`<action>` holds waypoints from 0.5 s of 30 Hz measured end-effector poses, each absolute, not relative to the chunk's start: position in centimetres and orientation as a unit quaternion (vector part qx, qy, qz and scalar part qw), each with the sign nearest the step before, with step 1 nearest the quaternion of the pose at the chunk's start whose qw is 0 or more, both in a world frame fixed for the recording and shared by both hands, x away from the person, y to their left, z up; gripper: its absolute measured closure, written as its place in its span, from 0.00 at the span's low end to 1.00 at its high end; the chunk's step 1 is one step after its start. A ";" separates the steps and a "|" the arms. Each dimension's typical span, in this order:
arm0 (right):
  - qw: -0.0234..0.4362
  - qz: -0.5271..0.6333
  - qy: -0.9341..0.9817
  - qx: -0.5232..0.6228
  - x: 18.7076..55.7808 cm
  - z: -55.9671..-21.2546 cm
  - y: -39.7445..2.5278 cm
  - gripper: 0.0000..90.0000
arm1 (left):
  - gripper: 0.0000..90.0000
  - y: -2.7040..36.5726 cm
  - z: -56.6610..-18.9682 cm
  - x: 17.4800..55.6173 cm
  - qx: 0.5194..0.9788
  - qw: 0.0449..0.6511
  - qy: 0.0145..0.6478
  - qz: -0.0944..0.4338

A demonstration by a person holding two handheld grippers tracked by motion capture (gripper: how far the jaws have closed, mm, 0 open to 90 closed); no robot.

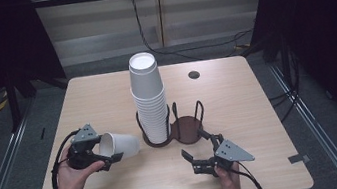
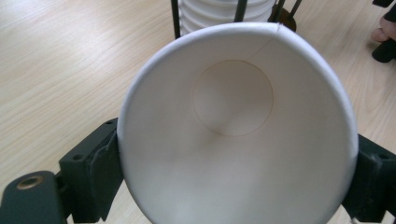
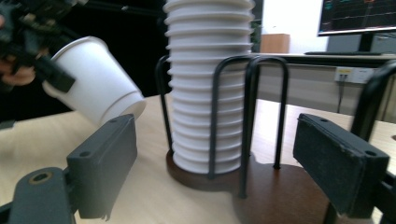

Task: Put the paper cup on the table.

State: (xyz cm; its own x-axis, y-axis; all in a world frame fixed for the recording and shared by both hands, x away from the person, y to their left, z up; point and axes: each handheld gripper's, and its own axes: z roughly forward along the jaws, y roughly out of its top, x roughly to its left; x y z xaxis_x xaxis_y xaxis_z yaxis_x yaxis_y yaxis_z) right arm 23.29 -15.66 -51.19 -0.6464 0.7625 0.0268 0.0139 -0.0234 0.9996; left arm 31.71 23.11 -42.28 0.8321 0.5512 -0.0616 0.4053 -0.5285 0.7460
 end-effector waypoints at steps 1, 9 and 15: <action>0.284 0.646 0.640 0.305 23.3 -51.2 -15.6 0.15 | 0.12 23.2 -42.2 31.8 0.870 0.398 0.276 0.090; 0.283 0.646 0.641 0.304 23.3 -51.2 -15.6 0.16 | 0.11 23.7 -41.3 33.1 0.879 0.371 0.286 0.086; 0.282 0.646 0.641 0.304 23.3 -51.2 -15.6 0.16 | 0.11 23.6 -40.7 34.2 0.886 0.355 0.286 0.085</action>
